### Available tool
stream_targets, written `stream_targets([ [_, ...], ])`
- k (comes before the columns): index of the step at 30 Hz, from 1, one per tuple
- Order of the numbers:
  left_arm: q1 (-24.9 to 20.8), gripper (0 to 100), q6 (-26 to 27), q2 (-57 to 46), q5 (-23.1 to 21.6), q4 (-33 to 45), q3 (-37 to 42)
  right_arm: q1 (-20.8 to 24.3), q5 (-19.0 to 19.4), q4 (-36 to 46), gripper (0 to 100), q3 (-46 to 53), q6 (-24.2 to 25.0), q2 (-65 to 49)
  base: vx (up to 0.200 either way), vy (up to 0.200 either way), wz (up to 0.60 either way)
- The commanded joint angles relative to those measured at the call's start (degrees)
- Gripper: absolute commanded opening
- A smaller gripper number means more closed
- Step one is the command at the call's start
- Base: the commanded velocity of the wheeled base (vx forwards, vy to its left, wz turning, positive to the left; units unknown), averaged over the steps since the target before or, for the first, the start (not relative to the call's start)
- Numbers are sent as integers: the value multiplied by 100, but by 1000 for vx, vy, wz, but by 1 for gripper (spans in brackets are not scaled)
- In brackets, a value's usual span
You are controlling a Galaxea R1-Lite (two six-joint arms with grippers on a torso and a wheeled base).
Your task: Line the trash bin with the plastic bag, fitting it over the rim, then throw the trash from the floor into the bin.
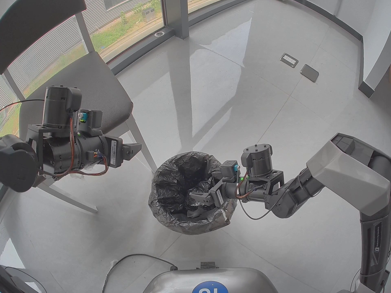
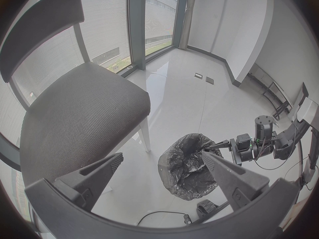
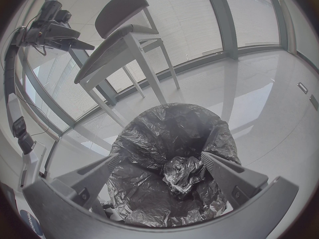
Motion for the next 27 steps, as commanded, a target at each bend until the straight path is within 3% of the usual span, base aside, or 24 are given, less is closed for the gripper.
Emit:
stream_targets([
  [1, -1, 100, -8, -27, 3, -1, 13, 145, 2, -3, 100, -94, 3, 29, 0, 0, 0],
  [9, -36, 100, -16, -27, 12, 8, 30, 444, 2, 23, 100, -411, 108, 284, 0, 0, 0],
  [21, -71, 100, -25, -44, 12, -1, 39, 1174, 11, -21, 100, -1158, 723, 899, 0, 0, 0],
  [27, -62, 100, -34, -97, 3, -1, 48, 1270, 11, -38, 100, -1272, 846, 1048, 0, 0, 0],
])
